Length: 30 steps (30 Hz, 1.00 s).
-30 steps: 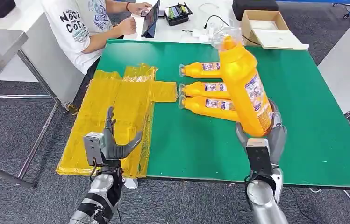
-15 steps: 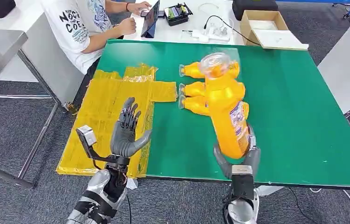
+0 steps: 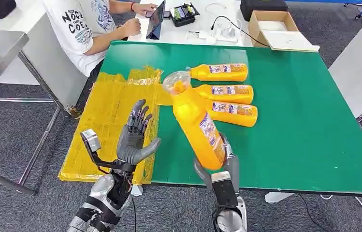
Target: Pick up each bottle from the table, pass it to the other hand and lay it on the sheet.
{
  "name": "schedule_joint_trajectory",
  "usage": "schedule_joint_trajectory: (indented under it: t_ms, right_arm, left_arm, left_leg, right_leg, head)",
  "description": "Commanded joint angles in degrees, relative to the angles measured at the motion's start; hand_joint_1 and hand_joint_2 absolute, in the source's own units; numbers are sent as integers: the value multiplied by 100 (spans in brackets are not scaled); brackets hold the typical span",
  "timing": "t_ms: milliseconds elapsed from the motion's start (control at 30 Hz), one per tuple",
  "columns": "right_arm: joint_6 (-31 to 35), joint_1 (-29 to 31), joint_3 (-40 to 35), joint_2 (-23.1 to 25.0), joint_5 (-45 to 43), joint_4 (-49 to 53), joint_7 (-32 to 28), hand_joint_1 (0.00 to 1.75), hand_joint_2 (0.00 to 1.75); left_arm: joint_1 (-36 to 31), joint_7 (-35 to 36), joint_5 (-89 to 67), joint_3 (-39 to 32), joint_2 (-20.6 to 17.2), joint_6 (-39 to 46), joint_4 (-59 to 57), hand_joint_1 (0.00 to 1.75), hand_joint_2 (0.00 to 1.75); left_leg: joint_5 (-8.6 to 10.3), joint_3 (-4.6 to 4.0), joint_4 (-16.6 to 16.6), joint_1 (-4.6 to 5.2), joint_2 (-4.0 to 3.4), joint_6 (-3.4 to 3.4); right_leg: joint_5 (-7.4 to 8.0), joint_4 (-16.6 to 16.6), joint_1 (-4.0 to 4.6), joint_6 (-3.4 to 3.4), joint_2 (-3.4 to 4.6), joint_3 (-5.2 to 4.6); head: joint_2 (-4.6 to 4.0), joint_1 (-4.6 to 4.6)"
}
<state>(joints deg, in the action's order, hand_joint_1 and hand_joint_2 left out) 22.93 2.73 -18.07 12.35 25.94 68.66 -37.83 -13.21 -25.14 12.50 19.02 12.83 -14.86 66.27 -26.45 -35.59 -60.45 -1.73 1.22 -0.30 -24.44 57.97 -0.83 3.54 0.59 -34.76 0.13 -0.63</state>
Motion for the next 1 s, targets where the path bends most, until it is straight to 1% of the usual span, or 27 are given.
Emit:
schedule_joint_trajectory:
  t_ms: [33,100,167,200,233,267,333,433,467,533,567,667,800,900,933,967,1000]
  right_arm:
    - [-79,767,-379,-30,39,-1399,92,175,175]
    - [70,1012,-360,-53,152,-1611,181,175,175]
    - [191,1182,-389,-65,304,-1759,225,175,175]
    - [183,1226,-390,-55,314,-1794,239,175,175]
    - [183,1247,-388,-45,319,-1816,249,175,175]
    - [183,1247,-388,-45,319,-1816,249,175,175]
    - [196,1233,-392,-40,321,-1818,249,175,175]
    - [222,1238,-422,-47,359,-1833,250,175,175]
    - [280,1308,-460,-42,438,-1913,288,175,175]
    - [323,1425,-521,-15,535,-2043,331,175,175]
    - [365,1500,-566,15,596,-2134,348,175,175]
    - [484,1682,-682,120,662,-2262,339,175,175]
    - [625,1721,-916,170,898,-2201,443,175,175]
    - [690,1621,-1087,211,1002,-2169,428,175,175]
    - [677,1623,-1177,207,1036,-2197,401,175,175]
    - [805,1620,-1300,209,1154,-2289,439,175,175]
    - [838,1608,-1343,211,1185,-2331,448,175,175]
  left_arm:
    - [-203,8,-57,262,-236,-203,-143,0,175]
    - [-213,33,-52,313,-220,-254,-150,0,175]
    - [-244,54,-23,351,-213,-322,-199,0,175]
    - [-255,56,-20,353,-206,-316,-216,0,175]
    - [-262,54,-17,356,-203,-314,-235,0,175]
    - [-262,54,-17,356,-203,-314,-235,0,175]
    - [-267,54,-16,354,-205,-315,-237,0,175]
    - [-271,56,-8,362,-210,-337,-246,0,175]
    - [-286,61,-11,380,-208,-357,-270,0,175]
    - [-313,65,-15,406,-200,-389,-313,0,175]
    - [-333,71,-1,427,-195,-434,-352,0,175]
    - [-446,86,23,444,-175,-490,-584,0,175]
    - [-558,219,74,385,-112,-396,-841,0,175]
    - [-640,279,135,342,-92,-335,-986,0,175]
    - [-693,291,143,324,-74,-292,-1079,0,175]
    - [-761,294,140,302,-48,-216,-1189,0,175]
    - [-786,295,137,292,-38,-187,-1224,0,175]
  left_leg:
    - [-1,17,8,1,-22,7]
    - [2,32,18,7,-31,14]
    - [1,15,8,4,-17,9]
    - [2,30,16,6,-26,13]
    - [1,19,9,4,-20,10]
    - [3,31,18,7,-25,14]
    - [2,15,8,4,-11,7]
    - [2,25,14,5,-14,10]
    - [3,37,22,8,-20,13]
    - [1,12,5,2,-13,6]
    - [2,23,12,5,-19,11]
    - [3,15,7,4,-17,9]
    - [5,25,13,6,-21,11]
    - [8,39,25,9,-26,11]
    - [8,39,25,8,-22,10]
    - [5,27,14,5,-14,6]
    - [6,38,21,5,-18,9]
  right_leg:
    - [5,-8,2,-8,12,11]
    - [7,-14,-1,-14,13,23]
    - [4,-6,-1,-8,7,11]
    - [5,-13,-1,-13,10,23]
    - [4,-7,-1,-9,9,15]
    - [6,-14,-3,-14,8,25]
    - [2,-5,-1,-9,1,12]
    - [1,-10,-1,-13,0,20]
    - [2,-16,-2,-17,1,30]
    - [2,-3,0,-7,3,8]
    - [3,-8,-1,-12,4,16]
    - [4,-4,-1,-10,5,9]
    - [5,-8,-1,-14,5,17]
    - [6,-17,-2,-18,6,29]
    - [4,-17,-1,-18,3,31]
    - [0,-8,0,-14,0,22]
    - [1,-15,1,-17,0,32]
  head:
    - [0,0]
    - [0,-2]
    - [0,-2]
    - [0,-2]
    - [0,-2]
    - [0,2]
    - [0,-2]
    - [0,-2]
    - [0,0]
    - [0,-2]
    - [0,0]
    - [0,-2]
    - [0,0]
    - [0,0]
    - [0,0]
    - [0,0]
    - [0,0]
